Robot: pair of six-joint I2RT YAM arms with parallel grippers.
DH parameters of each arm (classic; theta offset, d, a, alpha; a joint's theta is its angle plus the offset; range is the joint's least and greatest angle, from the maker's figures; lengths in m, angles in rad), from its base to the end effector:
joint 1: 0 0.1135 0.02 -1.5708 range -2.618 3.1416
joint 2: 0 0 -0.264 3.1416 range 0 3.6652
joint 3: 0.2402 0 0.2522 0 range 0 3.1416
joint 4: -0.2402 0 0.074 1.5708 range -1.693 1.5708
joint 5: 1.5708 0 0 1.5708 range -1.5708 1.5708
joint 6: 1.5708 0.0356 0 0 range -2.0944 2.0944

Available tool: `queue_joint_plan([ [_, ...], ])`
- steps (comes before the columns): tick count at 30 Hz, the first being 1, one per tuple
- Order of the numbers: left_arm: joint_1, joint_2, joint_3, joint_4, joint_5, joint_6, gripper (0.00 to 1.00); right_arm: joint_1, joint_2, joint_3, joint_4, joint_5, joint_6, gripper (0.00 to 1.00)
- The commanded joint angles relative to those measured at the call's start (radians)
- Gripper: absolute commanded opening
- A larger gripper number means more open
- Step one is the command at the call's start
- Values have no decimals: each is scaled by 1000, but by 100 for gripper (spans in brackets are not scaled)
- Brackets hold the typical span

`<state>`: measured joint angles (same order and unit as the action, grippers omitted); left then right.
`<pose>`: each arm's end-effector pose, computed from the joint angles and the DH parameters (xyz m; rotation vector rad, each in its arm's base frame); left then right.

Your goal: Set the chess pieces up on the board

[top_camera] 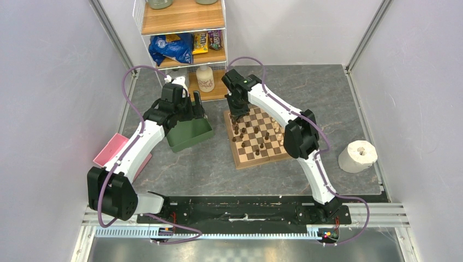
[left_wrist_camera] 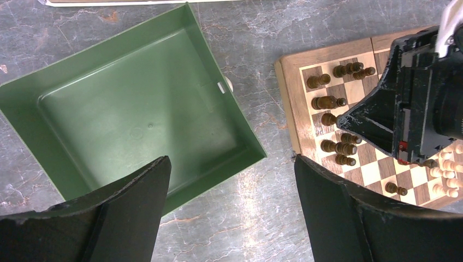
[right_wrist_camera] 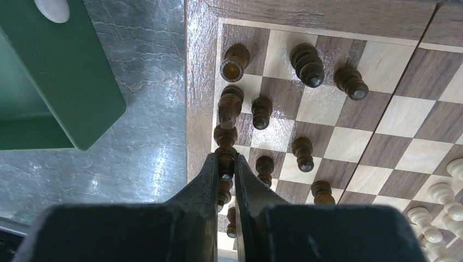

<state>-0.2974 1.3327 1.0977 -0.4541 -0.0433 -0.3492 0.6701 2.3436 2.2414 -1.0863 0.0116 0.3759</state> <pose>0.2820 -0.0848 0.3017 -0.0822 2.2746 -0.2944 0.3882 0.3071 0.2355 -0.4063 2.7637 0.2560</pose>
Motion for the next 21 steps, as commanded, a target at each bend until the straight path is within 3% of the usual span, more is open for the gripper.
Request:
queue_joint_plan([
  [1,5,-7,-6,35,9,-23,91,8,18,52,-20,-3,-16,13],
  [21,6,1,-6,37,11,-26,91,13,64,70,-30,-1,-27,15],
])
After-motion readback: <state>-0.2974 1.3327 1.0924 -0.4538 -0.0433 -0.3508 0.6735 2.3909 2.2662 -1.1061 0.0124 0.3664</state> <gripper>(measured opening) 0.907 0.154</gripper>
